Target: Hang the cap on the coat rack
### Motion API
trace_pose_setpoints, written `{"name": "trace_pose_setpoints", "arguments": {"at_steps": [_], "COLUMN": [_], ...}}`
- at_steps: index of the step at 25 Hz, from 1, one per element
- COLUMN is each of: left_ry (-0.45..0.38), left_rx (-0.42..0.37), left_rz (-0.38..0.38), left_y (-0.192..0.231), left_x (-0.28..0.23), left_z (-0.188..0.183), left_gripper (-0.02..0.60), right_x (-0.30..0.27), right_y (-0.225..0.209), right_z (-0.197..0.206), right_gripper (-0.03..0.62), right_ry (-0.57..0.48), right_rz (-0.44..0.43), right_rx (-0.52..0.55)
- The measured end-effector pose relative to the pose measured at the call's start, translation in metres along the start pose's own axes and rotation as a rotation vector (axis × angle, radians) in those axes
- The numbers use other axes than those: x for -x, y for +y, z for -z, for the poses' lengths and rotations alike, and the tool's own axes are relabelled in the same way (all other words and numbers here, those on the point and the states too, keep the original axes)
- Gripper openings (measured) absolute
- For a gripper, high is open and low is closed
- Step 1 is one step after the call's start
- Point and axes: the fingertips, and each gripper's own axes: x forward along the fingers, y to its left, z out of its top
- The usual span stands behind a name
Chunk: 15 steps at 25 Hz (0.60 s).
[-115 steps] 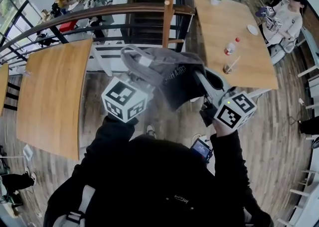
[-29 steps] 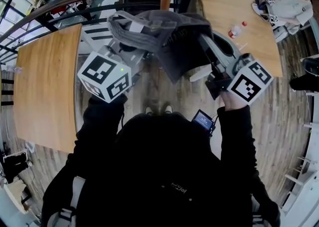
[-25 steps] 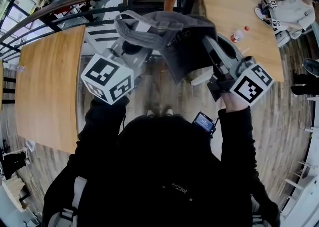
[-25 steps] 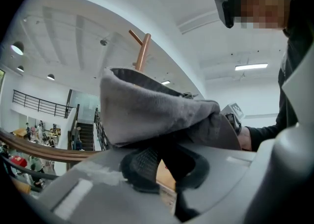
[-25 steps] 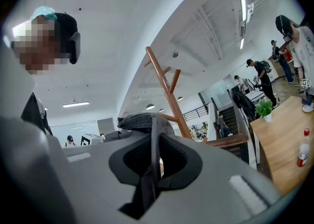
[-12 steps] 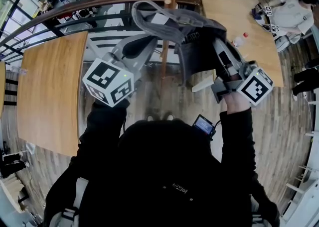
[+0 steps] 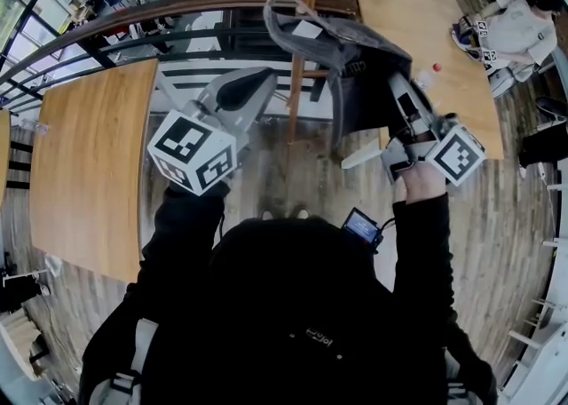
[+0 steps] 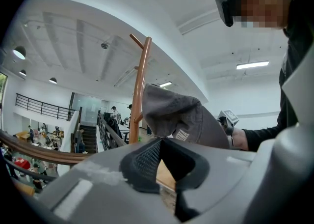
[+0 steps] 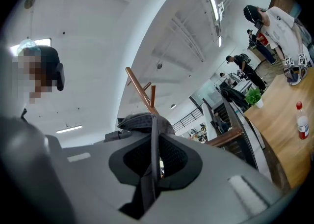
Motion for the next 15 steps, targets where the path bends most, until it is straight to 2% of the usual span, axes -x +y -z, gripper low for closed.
{"name": "trace_pose_setpoints", "arguments": {"at_steps": [15], "left_ry": [-0.005], "left_rx": [0.006], "left_rz": [0.013], "left_y": [-0.003], "left_x": [0.004], "left_z": [0.000], "left_gripper": [0.005], "right_x": [0.003], "right_y": [-0.024], "right_z": [0.006], "right_gripper": [0.031], "right_ry": [-0.002], "right_rz": [0.072], "right_rx": [-0.025]}}
